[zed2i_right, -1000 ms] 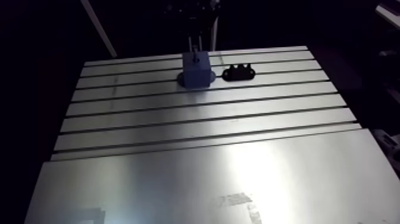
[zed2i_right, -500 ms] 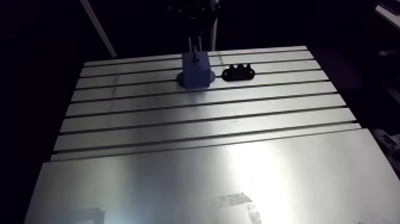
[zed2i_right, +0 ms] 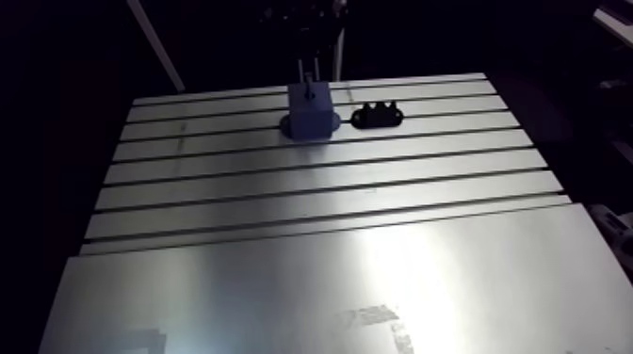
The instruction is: Pick up the M10 bolt and insert it into the hex recess until seated.
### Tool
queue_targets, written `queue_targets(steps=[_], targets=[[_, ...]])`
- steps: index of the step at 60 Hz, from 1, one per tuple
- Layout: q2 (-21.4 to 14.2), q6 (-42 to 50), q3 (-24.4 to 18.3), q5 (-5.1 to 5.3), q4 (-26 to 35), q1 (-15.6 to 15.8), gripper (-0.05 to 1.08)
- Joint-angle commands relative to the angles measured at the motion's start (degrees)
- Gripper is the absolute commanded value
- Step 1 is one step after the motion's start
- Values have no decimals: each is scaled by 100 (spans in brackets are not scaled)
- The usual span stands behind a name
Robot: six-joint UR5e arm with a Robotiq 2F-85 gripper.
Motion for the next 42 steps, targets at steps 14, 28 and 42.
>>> queue_targets(steps=[14,28,42], targets=[[-7,-26,-6,-9,-35,0,81],[-7,-26,12,0,-35,0,81],[-7,-26,3,0,-44,0,81]])
